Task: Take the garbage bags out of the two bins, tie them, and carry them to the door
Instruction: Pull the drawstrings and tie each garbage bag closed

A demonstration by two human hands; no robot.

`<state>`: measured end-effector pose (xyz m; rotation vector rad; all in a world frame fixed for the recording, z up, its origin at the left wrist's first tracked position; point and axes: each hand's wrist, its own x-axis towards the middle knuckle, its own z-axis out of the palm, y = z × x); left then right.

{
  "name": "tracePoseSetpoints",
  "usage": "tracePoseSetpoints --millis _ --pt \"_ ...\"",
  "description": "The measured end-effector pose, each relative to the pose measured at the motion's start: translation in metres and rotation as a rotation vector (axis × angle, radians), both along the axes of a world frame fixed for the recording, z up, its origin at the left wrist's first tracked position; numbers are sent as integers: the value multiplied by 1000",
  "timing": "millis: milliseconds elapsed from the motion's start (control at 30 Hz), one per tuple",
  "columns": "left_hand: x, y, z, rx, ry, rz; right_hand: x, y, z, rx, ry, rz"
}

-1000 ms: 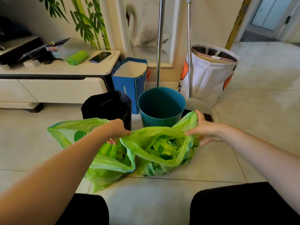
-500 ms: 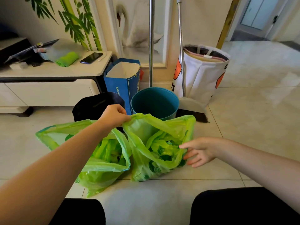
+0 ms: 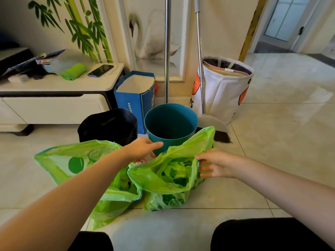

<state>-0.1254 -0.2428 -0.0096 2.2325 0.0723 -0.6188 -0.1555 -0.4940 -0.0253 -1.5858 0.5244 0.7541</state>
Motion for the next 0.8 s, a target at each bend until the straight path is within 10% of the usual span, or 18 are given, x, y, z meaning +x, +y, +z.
tracePoseSetpoints --millis 267,800 --pt "-2 -12 -19 209 -161 -187 0 4 12 9 -91 98" --pt "4 -2 19 -59 -520 245 5 -6 51 -325 -489 -146"
